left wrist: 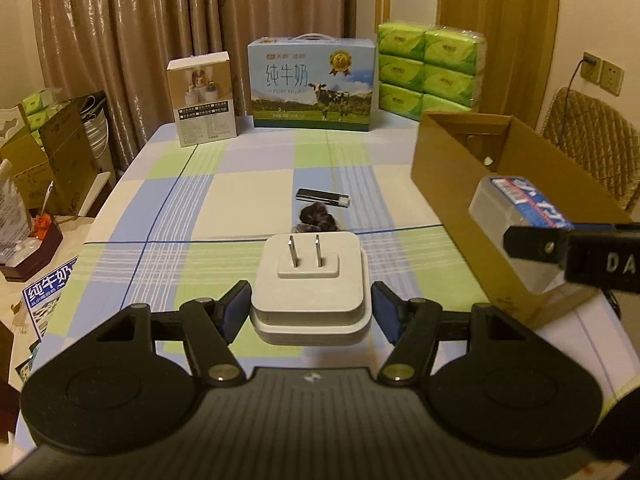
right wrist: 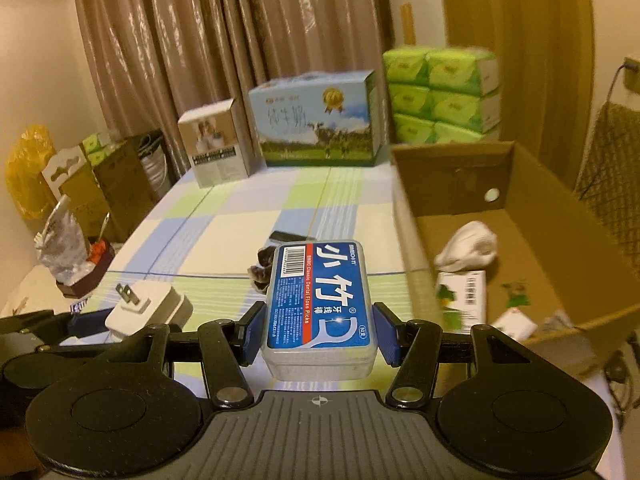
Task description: Organize objects
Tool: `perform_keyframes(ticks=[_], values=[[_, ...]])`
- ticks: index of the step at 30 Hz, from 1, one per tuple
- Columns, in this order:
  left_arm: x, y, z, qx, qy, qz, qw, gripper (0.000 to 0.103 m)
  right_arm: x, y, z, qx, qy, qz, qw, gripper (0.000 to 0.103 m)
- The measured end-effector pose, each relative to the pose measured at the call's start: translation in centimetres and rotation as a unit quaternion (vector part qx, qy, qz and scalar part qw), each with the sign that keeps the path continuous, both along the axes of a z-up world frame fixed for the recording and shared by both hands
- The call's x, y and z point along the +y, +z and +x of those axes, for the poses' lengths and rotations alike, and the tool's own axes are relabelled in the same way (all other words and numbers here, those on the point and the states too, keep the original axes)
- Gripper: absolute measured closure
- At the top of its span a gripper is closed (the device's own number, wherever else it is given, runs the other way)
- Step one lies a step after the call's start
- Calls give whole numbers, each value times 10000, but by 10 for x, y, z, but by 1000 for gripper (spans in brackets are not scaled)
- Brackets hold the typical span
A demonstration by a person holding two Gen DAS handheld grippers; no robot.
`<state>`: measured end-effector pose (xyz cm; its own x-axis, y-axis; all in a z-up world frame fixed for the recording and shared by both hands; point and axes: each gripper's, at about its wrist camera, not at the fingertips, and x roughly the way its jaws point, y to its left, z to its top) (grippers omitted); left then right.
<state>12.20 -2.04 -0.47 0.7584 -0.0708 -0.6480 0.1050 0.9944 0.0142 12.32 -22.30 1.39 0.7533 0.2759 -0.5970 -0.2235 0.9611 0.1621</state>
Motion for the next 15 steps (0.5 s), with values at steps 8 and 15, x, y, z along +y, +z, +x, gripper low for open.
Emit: perform_keyframes(ticks=[8,15], values=[[-18,23,-44,-19,-127,-172,9998,43,-32,27,-41,-201,-126,-157,9996,50],[-39,40,-67,-118,-320,-267,9991,43,-62,41,-62,-306,-323,-201,9988,50]])
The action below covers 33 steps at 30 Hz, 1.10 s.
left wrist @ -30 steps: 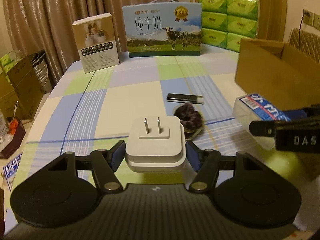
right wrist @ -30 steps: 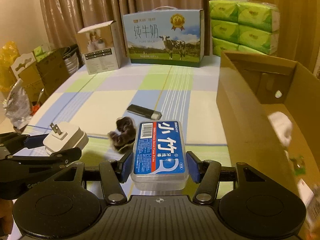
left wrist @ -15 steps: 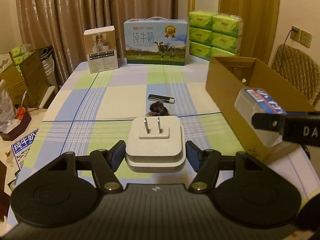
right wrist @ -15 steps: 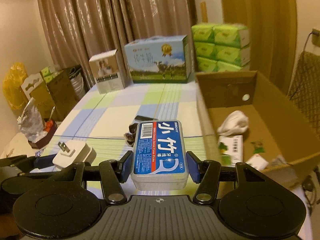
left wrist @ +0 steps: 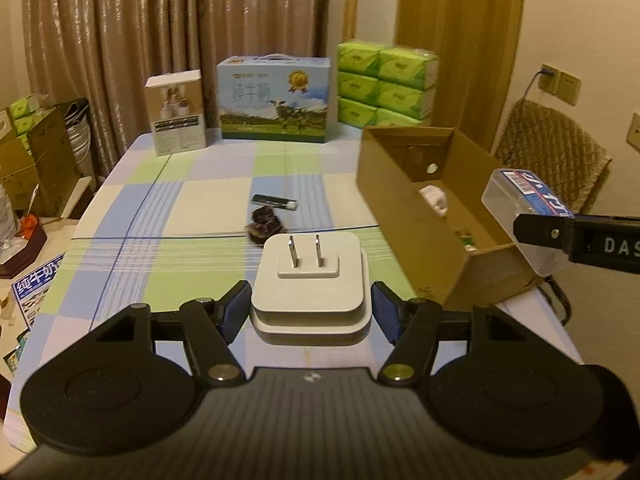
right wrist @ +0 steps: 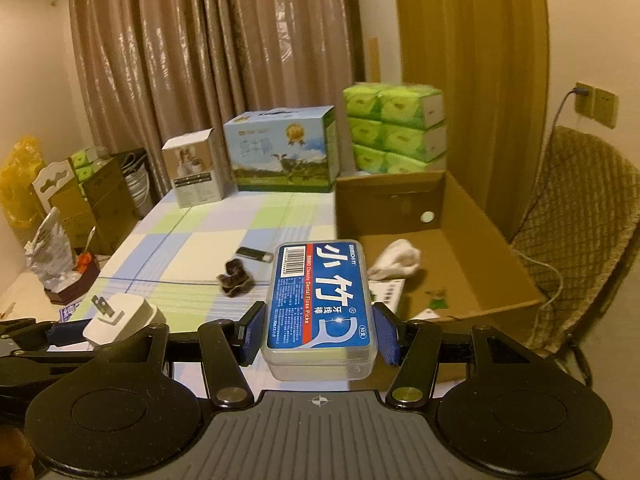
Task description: Organize objects
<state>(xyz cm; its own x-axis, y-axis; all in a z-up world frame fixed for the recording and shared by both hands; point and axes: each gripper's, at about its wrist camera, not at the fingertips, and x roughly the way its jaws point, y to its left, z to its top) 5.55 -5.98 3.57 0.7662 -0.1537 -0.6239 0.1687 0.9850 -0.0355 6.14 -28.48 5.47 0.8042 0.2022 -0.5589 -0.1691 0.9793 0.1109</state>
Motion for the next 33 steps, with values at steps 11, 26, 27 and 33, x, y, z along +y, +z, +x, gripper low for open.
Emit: perform_keyframes(ticks=[11,26,27,33], values=[[-50,14,-8,-55,-617,-144,9980,43,-44,9,-15,-1,-464,-130,9988,50],[-100,17,3,-52,-1081,-95,9941,42,-94,10,-17,51,-851,-110,9963,50],[-103,18,4,-50,-1104,-84,9938,42,-96,10,-16,54,-860,-99,9962,50],[-116,18,11,-27,-1190,-63,9929,43,-106,8,-10,54,-906,-100,9958,50]])
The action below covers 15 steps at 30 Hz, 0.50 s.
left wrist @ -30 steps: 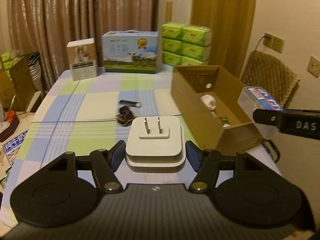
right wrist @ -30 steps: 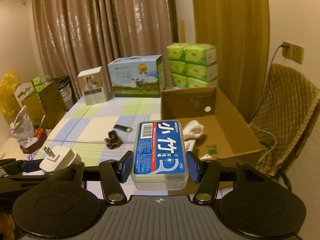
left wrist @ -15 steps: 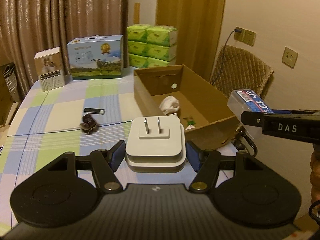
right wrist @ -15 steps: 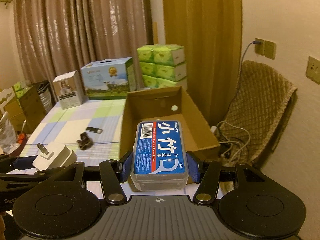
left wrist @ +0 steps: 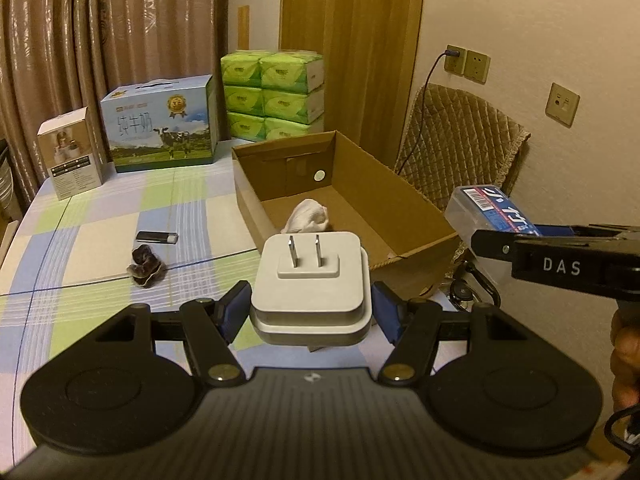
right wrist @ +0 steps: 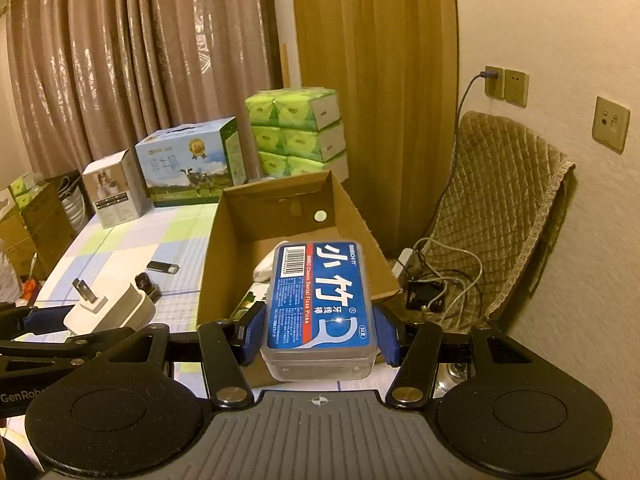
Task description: Organize objects
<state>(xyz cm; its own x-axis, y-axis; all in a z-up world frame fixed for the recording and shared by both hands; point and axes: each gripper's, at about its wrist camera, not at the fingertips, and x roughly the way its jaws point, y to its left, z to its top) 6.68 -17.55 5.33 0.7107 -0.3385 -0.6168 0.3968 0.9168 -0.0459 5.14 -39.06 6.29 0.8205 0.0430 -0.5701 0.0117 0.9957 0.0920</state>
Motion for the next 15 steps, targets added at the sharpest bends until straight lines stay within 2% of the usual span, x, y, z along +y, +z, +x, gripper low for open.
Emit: perform_keyframes(ticks=[15], values=[[-20,1,18,43,-67,-13,10000,42,-15,-1,19,5,8,-25,10000,50]])
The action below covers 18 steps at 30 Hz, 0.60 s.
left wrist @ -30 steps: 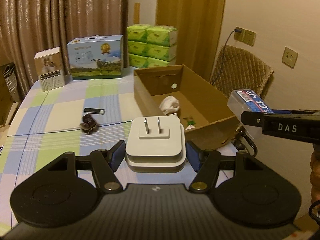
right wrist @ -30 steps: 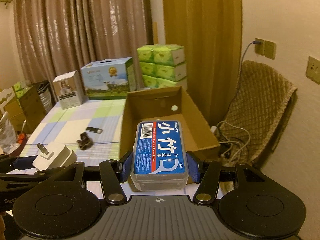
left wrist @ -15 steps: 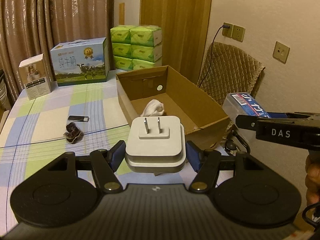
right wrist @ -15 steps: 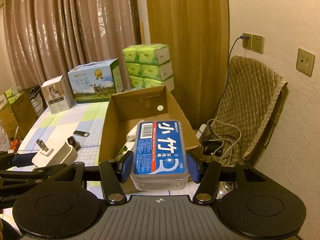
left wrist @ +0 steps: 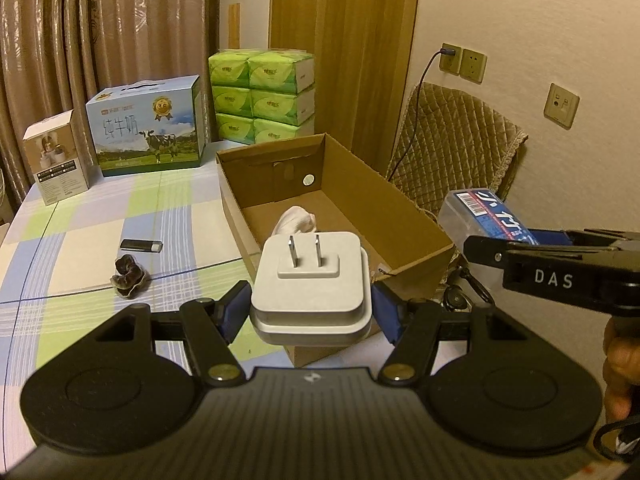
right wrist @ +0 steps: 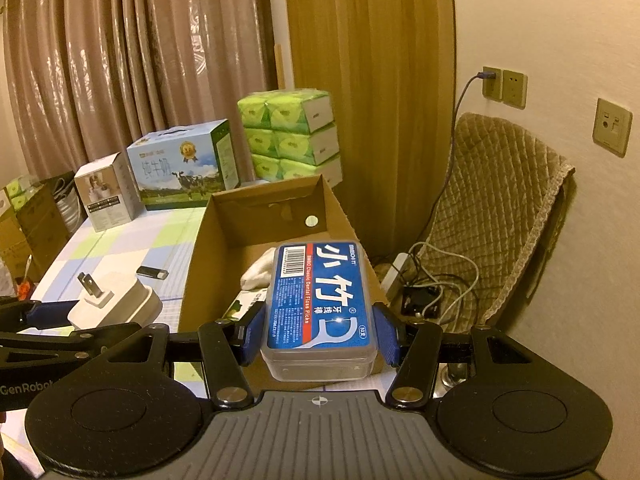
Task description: Organize objects
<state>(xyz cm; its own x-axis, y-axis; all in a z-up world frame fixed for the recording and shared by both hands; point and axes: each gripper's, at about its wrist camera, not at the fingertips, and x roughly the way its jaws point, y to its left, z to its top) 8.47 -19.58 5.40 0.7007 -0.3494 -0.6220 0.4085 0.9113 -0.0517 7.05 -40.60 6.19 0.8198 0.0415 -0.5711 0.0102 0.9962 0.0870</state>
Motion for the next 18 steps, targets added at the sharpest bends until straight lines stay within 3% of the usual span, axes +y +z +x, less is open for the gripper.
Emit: perform_keyframes(ticks=[18], values=[[-21,1,40,-9,2,67,10000,42,-6,-2,46,23,214,-93,9997,50]])
